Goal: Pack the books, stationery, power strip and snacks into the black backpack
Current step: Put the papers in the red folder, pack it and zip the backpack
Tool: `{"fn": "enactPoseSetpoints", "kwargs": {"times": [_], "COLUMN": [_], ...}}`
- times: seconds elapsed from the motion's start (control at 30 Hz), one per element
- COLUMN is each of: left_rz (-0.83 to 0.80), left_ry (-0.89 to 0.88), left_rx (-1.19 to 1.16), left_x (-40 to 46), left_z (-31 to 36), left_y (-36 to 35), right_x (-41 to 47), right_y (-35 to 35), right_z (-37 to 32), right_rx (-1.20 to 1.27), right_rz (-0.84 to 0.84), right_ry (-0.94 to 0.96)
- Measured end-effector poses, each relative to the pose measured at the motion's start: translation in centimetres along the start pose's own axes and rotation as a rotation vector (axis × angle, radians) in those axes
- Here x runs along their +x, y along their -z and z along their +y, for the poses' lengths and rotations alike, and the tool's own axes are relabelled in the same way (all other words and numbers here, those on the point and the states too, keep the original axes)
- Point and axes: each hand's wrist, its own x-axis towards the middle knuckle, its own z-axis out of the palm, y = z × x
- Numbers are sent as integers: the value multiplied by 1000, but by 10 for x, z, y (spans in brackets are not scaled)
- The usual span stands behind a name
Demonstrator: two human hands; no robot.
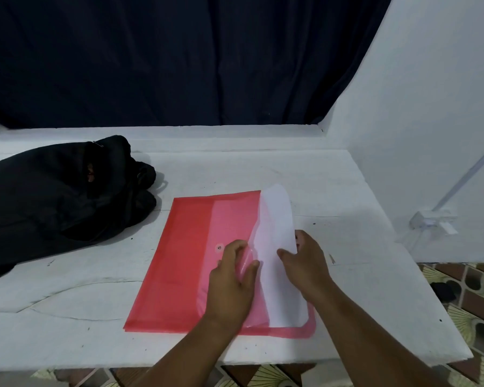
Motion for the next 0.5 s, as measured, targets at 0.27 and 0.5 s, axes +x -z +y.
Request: {"fn": "enactPoseSetpoints", "kwargs": {"times": [0.27, 0.5], "left_rz": [-130, -104], "left_ry": [-32, -3], "left_rx": [-2, 509], "left_x": [-1, 45], "left_z": [-2, -72], "left_y": [20, 129], "right_x": [3, 23], "right_y": [-13, 3], "right_z": [6, 4], "right_rx": [-134, -369], "right_rz": [-146, -265], "right_ry": [57, 38]}}
